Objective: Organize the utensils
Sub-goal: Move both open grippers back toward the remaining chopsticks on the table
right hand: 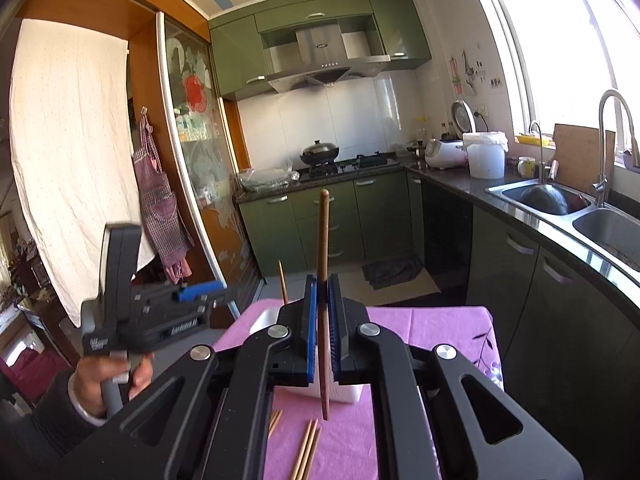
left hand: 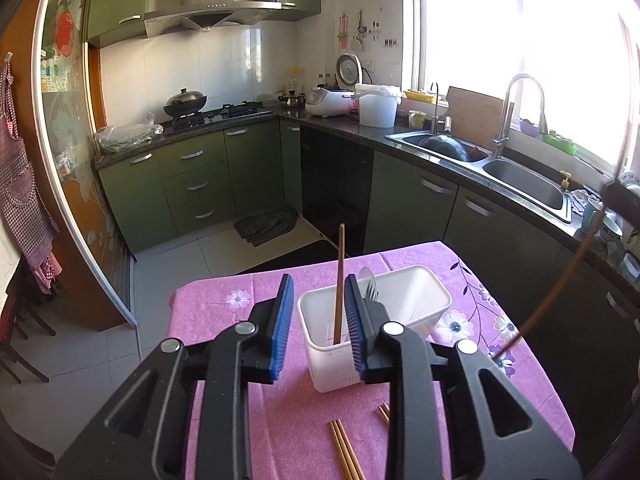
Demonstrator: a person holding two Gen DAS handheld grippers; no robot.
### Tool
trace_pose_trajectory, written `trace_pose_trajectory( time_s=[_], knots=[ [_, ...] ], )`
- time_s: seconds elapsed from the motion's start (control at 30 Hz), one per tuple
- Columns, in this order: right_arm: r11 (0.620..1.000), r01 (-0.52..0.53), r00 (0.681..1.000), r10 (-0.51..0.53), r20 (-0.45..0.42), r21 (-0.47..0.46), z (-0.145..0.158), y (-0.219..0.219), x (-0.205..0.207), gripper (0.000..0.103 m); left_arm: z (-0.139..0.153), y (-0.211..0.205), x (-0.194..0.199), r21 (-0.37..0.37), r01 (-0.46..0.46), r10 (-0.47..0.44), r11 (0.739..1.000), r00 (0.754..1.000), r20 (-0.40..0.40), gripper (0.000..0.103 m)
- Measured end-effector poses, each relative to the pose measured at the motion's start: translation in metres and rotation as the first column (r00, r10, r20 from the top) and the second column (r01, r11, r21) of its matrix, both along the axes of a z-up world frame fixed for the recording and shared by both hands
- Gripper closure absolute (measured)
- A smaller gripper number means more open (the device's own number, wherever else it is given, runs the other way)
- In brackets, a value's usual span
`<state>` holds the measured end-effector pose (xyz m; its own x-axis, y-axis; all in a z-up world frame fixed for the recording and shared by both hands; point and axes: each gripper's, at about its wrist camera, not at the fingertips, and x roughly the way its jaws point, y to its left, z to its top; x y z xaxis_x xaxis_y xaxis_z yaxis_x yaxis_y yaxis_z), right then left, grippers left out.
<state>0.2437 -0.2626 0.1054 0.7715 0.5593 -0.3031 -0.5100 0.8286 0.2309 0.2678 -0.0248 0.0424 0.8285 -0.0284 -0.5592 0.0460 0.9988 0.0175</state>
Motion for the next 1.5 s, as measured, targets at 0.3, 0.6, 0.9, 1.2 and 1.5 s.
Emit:
trace_pose_trajectory(
  time_s=[0.3,0.6,0.9,1.2,1.5],
  knots=[
    [0.997,0.071,0.997,-0.071,-0.019,-0.005,0.006,0.036,0.075,0.097,0.000,0.009,-0.037,0.001,0.024,-0.024,1.000,1.000,-0.003,0.077],
    [0.995,0.028,0.980,-0.046,-0.194,-0.097,-0.064,0.061,0.116,0.096,-0.016,0.010,-0.047,-0.006,0.026,-0.027,1.000,0.999,-0.045,0.072],
    [0.989,-0.003,0.995,-0.011,-0.096,-0.145,-0.045,0.055,0.062,0.095,-0.053,0.004,-0.045,-0.042,0.011,-0.018,0.999,0.985,-0.173,0.072],
    [0.954,-0.031,0.985,-0.022,-0.171,-0.299,-0.110,0.041,-0.002,0.083,-0.127,0.004,-0.039,-0.087,-0.034,-0.001,0.996,0.925,-0.380,0.072],
    [0.951,-0.061,0.939,-0.048,-0.340,-0.302,-0.193,0.015,-0.008,0.081,-0.181,-0.004,-0.033,-0.040,-0.055,0.026,0.998,0.845,-0.535,0.072]
  ],
)
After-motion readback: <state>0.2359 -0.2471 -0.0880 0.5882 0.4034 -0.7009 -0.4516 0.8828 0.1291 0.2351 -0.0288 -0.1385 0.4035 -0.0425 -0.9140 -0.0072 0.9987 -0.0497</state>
